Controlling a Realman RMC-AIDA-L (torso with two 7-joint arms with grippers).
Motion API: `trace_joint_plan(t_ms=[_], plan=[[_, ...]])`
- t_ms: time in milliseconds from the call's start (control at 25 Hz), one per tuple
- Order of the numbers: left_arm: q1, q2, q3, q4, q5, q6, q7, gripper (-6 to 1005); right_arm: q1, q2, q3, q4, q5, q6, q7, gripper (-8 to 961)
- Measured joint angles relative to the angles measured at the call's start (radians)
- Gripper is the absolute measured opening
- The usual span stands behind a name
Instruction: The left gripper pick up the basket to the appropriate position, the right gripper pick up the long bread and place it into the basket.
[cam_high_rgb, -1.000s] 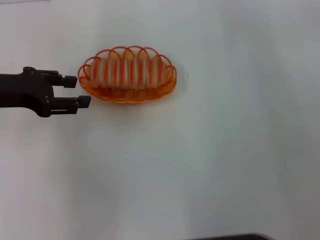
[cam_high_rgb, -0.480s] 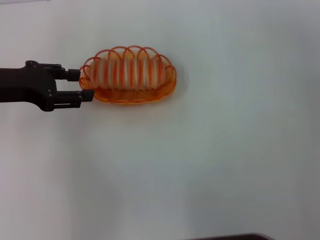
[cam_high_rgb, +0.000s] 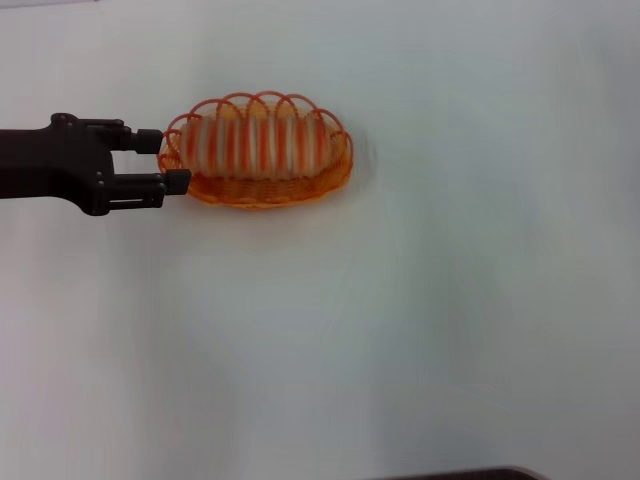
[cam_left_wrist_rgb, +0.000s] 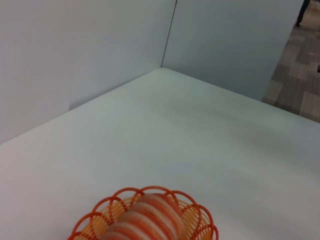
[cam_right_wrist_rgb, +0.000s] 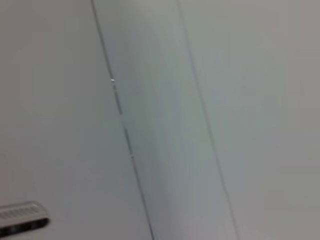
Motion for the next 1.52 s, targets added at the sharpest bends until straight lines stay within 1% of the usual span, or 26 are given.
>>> trace_joint_plan(t_ms=[120,240,440,480,720,960,1160,1320,1520], plan=[[0.001,0.0,0.0,0.0,0.0,0.0,0.001,642,-0.044,-0.001,-0.011,0.002,-0.014,0.013,-0.021,839],[0.003,0.0,0.0,0.001,-0.001,0.0,0.001,642,-0.058,-0.004,-0.012,0.003,-0.039,0.016,-0.022,839],[0.005,-0.001,0.0,0.0,-0.003,0.002,0.002,642,-0.075,-0.006,-0.01,0.003,-0.161,0.013,-0.039,839],[0.005,-0.001,0.0,0.0,-0.003,0.002,0.002,642,-0.089,-0.006,-0.009,0.003,-0.193,0.004,-0.071,839],[0.009,-0.001,-0.002,-0.002,-0.003,0.004,0.002,642,-0.121,-0.006,-0.011,0.003,-0.249,-0.004,-0.155,839],[0.013,-0.001,-0.002,-0.003,-0.003,0.01,-0.002,642,-0.122,-0.005,-0.013,0.003,-0.356,-0.016,-0.223,839],[0.014,-0.001,-0.002,-0.001,-0.003,0.011,-0.007,641,-0.126,-0.003,-0.035,0.008,-0.379,-0.021,-0.283,839],[0.014,-0.003,-0.002,-0.002,-0.003,0.009,-0.008,641,-0.131,0.001,-0.06,0.037,-0.386,-0.014,-0.338,839],[0.016,-0.005,-0.005,-0.003,-0.003,0.011,-0.008,641,-0.132,0.0,-0.093,0.074,-0.387,0.01,-0.358,839]])
